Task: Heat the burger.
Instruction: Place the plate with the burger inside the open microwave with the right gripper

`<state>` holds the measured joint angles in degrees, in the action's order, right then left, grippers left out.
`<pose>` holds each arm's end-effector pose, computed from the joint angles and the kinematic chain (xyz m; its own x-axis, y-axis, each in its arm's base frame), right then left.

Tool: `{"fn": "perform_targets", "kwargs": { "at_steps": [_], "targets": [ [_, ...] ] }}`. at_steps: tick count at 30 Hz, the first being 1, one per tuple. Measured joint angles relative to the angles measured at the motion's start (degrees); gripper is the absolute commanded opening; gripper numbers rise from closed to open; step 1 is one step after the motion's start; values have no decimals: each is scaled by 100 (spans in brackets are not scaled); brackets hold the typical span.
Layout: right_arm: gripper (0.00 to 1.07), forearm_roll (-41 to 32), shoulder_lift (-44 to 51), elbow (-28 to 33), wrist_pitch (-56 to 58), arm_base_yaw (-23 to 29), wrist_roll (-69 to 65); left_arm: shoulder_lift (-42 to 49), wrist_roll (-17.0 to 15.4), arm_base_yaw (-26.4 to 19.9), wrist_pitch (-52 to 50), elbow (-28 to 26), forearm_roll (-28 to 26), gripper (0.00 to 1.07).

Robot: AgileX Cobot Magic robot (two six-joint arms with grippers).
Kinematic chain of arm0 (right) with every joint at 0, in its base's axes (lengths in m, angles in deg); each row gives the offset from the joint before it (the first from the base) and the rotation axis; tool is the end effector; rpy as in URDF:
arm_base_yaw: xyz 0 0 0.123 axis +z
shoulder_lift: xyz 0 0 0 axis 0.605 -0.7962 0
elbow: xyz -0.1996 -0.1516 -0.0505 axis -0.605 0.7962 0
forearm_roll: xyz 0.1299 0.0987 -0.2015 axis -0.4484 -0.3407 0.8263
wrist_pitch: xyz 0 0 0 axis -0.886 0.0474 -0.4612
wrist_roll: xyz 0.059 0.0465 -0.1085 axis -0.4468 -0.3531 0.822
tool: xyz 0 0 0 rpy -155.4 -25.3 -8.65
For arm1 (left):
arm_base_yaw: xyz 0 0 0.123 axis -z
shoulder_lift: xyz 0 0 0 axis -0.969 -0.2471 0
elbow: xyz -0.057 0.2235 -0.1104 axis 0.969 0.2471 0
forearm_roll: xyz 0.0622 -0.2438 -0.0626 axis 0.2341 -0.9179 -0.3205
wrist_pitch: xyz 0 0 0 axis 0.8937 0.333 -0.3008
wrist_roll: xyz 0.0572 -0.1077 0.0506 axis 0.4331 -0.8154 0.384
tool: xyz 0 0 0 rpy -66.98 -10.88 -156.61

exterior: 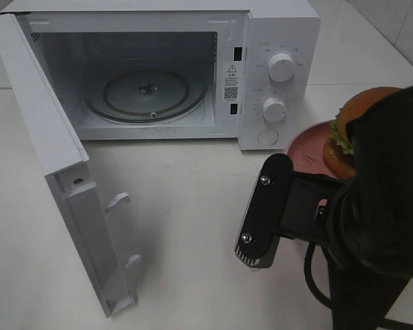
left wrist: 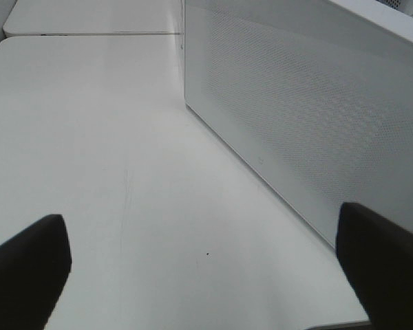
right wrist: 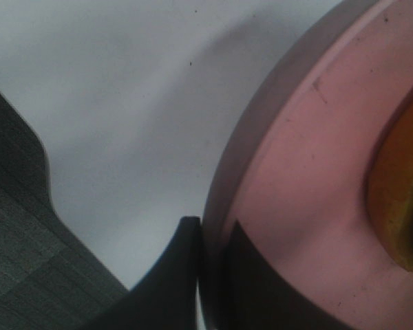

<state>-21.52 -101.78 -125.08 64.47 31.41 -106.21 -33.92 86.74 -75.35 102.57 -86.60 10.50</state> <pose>0.1437 0.1882 0.1435 -0.4384 -0.8987 -0.0149 -0.7777 0.3876 -0.4949 0.0680 -0.0162 0.2668 -0.4222 -0.0004 -0.9065 0.1132 0.9921 -0.0532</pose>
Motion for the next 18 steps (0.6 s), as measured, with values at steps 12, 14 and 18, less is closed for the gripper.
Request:
{"fn": "perform_targets", "kwargs": {
  "at_steps": [12,14,18],
  "targets": [
    [1,315,0,0,-573,0,699,0,0,0,0,0,0,100],
    [1,344,0,0,-625,0,751,0,0,0,0,0,0,100],
    [1,435,0,17,-842,0,1026,0,0,0,0,0,0,100]
  ]
}}
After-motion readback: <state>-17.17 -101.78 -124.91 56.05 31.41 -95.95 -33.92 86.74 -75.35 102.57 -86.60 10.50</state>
